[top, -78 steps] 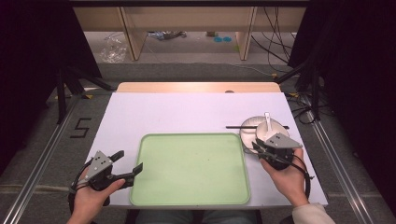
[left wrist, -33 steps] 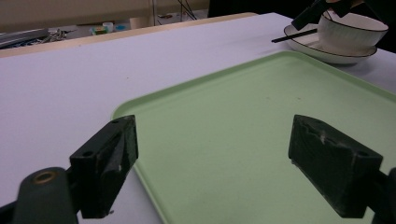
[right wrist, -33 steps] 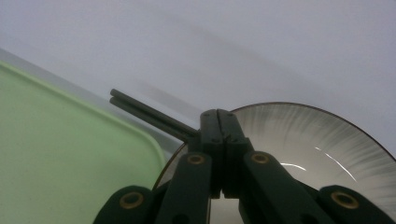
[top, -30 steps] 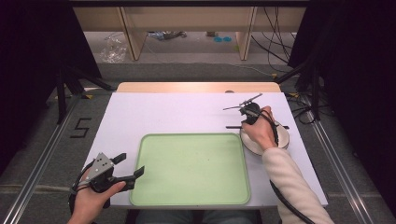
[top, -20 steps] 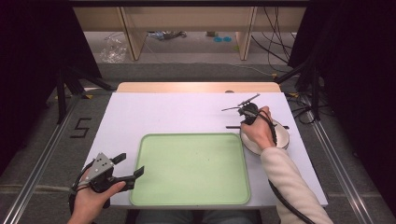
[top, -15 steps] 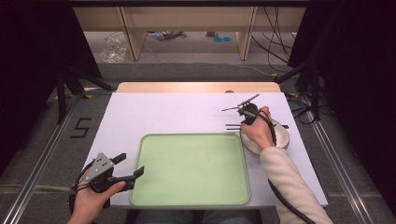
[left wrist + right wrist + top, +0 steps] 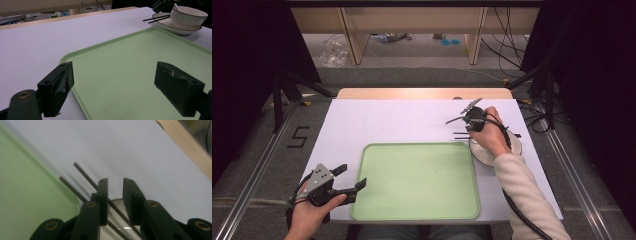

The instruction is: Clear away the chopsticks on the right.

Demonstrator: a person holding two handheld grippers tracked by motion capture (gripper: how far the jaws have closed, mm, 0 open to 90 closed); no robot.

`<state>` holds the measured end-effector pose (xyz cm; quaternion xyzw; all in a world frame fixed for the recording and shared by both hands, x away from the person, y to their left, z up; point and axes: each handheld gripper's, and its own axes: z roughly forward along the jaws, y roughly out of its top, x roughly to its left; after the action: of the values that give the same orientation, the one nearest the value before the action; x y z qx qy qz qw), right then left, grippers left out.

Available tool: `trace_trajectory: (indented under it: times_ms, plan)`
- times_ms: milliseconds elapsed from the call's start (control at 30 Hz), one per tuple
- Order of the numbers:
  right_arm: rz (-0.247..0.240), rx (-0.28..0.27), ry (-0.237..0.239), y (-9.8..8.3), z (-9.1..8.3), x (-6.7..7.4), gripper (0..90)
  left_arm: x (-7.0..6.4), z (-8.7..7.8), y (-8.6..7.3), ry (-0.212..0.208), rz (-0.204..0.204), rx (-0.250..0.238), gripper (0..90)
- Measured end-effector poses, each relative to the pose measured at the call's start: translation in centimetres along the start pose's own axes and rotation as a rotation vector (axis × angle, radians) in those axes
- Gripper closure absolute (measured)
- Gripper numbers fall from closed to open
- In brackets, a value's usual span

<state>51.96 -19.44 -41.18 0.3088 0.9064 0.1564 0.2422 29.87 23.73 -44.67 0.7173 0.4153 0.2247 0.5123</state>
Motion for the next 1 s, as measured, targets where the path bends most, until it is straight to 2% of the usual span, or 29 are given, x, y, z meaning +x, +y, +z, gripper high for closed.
trace_trajectory:
  times_ms: [67,100,133,200,300,333,367,567,700,733,900,933,1000]
  plan:
    - [-0.210,0.018,0.011,0.6,0.4,0.4,69.1,0.0,0.0,0.0,0.000,0.000,-0.002,15.8]
    - [-0.299,0.054,0.015,0.8,0.7,0.6,68.1,0.1,0.0,0.0,-0.001,-0.001,-0.003,15.8]
    - [-0.317,0.075,0.013,0.9,1.0,0.9,67.9,0.1,0.0,0.0,-0.001,0.001,0.000,15.8]
    - [-0.383,0.121,0.004,1.3,1.5,1.0,69.0,0.1,0.0,0.0,0.000,0.001,-0.001,15.8]
    - [-0.398,0.128,0.013,1.6,1.8,0.9,70.3,0.1,0.0,0.0,-0.001,-0.015,-0.002,15.8]
    - [-0.399,0.132,0.013,1.7,2.0,1.0,70.5,0.1,0.0,0.0,-0.001,-0.006,0.000,15.8]
    - [-0.416,0.141,0.018,1.9,2.1,1.0,70.8,0.1,0.0,0.0,-0.001,-0.007,-0.001,15.8]
    - [-0.437,0.178,0.035,2.1,2.5,1.1,71.3,0.1,0.0,0.0,0.001,-0.006,0.000,16.0]
    - [-0.441,0.186,0.045,2.1,2.7,1.1,71.2,0.1,0.0,0.0,0.000,-0.006,-0.001,16.2]
    - [-0.427,0.189,0.046,2.1,2.8,1.2,71.0,0.1,0.0,0.0,0.000,-0.006,0.000,16.2]
    - [-0.437,0.188,0.057,2.1,3.3,1.1,71.5,0.1,0.0,0.0,0.002,-0.007,0.001,16.4]
    - [-0.421,0.193,0.057,2.0,3.3,1.2,72.5,0.1,0.0,0.0,0.003,-0.004,0.005,16.5]
    - [-0.433,0.184,0.057,2.1,3.4,1.1,73.4,0.1,0.0,0.0,0.003,-0.005,0.004,16.5]
